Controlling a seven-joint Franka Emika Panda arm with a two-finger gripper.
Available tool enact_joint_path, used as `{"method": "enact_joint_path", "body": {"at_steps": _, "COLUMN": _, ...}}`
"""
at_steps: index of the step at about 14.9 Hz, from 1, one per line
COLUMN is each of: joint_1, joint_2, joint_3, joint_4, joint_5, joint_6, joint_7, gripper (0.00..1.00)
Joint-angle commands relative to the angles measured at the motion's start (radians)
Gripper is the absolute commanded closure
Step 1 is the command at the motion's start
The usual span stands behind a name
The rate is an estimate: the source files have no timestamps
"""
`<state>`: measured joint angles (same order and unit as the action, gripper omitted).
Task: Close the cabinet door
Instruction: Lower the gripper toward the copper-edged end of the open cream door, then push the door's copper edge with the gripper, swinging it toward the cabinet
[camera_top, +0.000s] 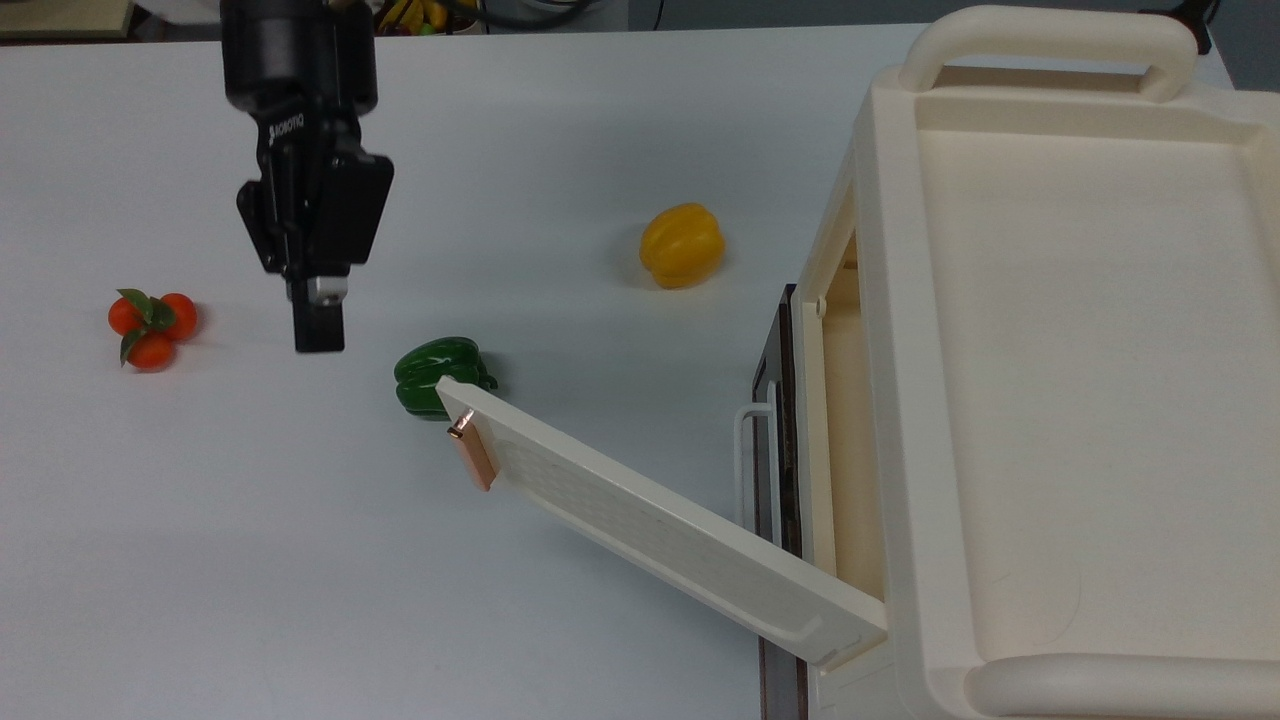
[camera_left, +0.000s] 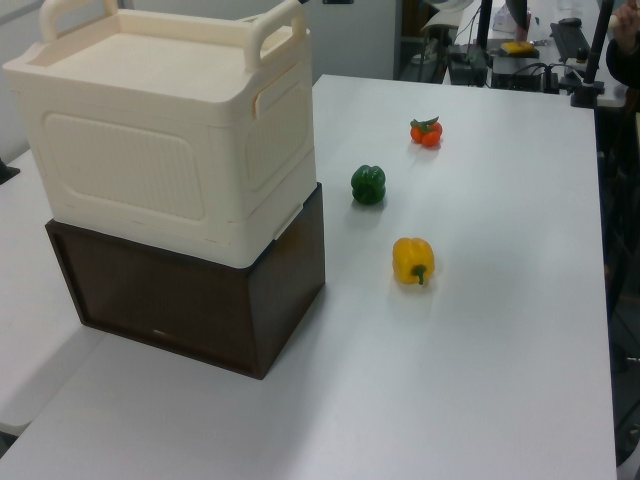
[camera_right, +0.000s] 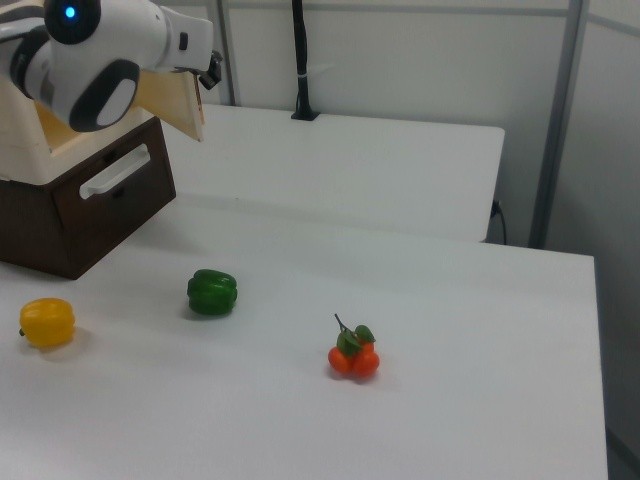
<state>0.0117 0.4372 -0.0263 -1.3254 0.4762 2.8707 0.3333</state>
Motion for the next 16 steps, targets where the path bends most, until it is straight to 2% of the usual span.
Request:
{"method": "enact_joint_path", "body": {"at_steps": 1, "joint_1": 0.013, "joint_2": 0.132, "joint_3": 0.008, "joint_4": 0.152, "joint_5": 0.021, "joint_6": 0.105, "joint_7": 0.07, "gripper": 1.0}}
{"method": "enact_joint_path", "body": {"at_steps": 4, "joint_1": 0.014, "joint_2": 0.169, "joint_3": 0.061, "joint_4": 0.167, "joint_5": 0.019, "joint_6": 0.131, "joint_7": 0.07, "gripper": 1.0}}
{"method": "enact_joint_path", "body": {"at_steps": 8, "joint_1": 0.01, "joint_2": 0.156, "joint_3": 0.094, "joint_4": 0.147, "joint_5": 0.022, "joint_6": 0.121, "joint_7": 0.072, "gripper": 1.0}}
{"method": "enact_joint_path", "body": {"at_steps": 11, "joint_1": 0.004, "joint_2": 0.111, "joint_3": 0.132, "joint_4": 0.083, "joint_5": 0.022, "joint_6": 0.113, "joint_7": 0.07, "gripper": 1.0}}
{"method": "enact_joint_path", "body": {"at_steps": 13, "joint_1": 0.002, "joint_2": 0.071, "joint_3": 0.149, "joint_4": 0.034, "joint_5": 0.022, "joint_6": 0.055, "joint_7": 0.069, "gripper": 1.0}}
{"method": "enact_joint_path", "body": {"at_steps": 16, "joint_1": -0.01, "joint_2": 0.031, "joint_3": 0.178, "joint_4": 0.008, "joint_5": 0.019, "joint_6": -0.034, "joint_7": 0.067, "gripper": 1.0}}
